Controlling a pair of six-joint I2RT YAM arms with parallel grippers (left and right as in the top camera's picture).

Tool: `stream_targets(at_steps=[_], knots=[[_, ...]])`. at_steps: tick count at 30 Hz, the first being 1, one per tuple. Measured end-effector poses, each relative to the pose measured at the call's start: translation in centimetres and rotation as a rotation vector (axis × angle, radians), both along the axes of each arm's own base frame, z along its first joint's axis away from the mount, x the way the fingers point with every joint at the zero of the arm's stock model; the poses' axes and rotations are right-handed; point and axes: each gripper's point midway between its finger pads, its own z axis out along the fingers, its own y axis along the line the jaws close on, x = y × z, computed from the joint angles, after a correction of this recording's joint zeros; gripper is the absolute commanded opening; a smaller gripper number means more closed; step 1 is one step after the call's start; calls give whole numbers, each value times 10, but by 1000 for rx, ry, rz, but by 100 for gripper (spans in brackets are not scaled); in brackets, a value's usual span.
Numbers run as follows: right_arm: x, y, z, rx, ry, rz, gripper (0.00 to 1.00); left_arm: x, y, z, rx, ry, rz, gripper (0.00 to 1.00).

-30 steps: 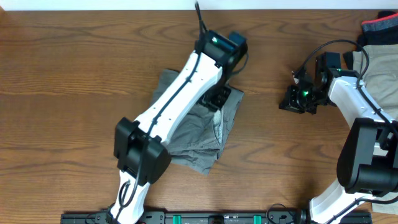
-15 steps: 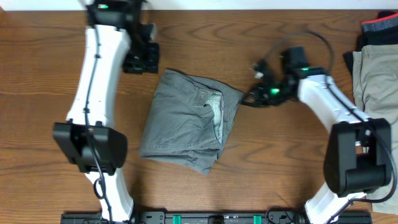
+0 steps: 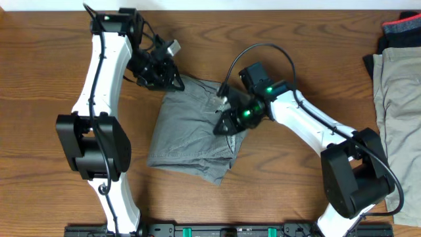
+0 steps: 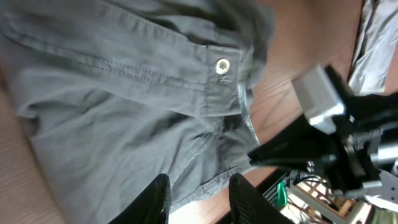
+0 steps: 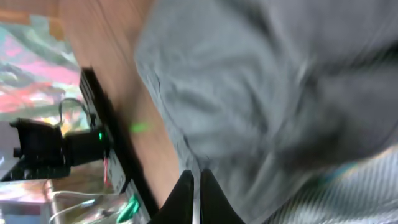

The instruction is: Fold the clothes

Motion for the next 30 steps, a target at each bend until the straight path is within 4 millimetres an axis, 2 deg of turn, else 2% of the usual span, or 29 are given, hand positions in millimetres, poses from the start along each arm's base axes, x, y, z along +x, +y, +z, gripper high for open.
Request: stream_targets(at_steps=[5, 9, 12, 16, 25, 30], knots=[[-31, -12, -26, -138, 103, 54, 1, -9, -3, -18, -23, 44, -5, 33], [-37, -23, -60, -257, 149, 65, 1, -13, -8, -31, -55, 64, -4, 33], [-40, -30, -75, -303, 184, 64, 1, -18, -14, -43, -67, 78, -13, 33], [-45, -35, -75, -327, 214, 59, 1, -20, -29, -61, -80, 52, -42, 33], [-50, -45, -78, -386, 233, 59, 1, -5, -71, -99, -109, -120, -114, 33], [-51, -49, -79, -408, 236, 61, 1, 20, -78, -111, -114, -233, -64, 33]])
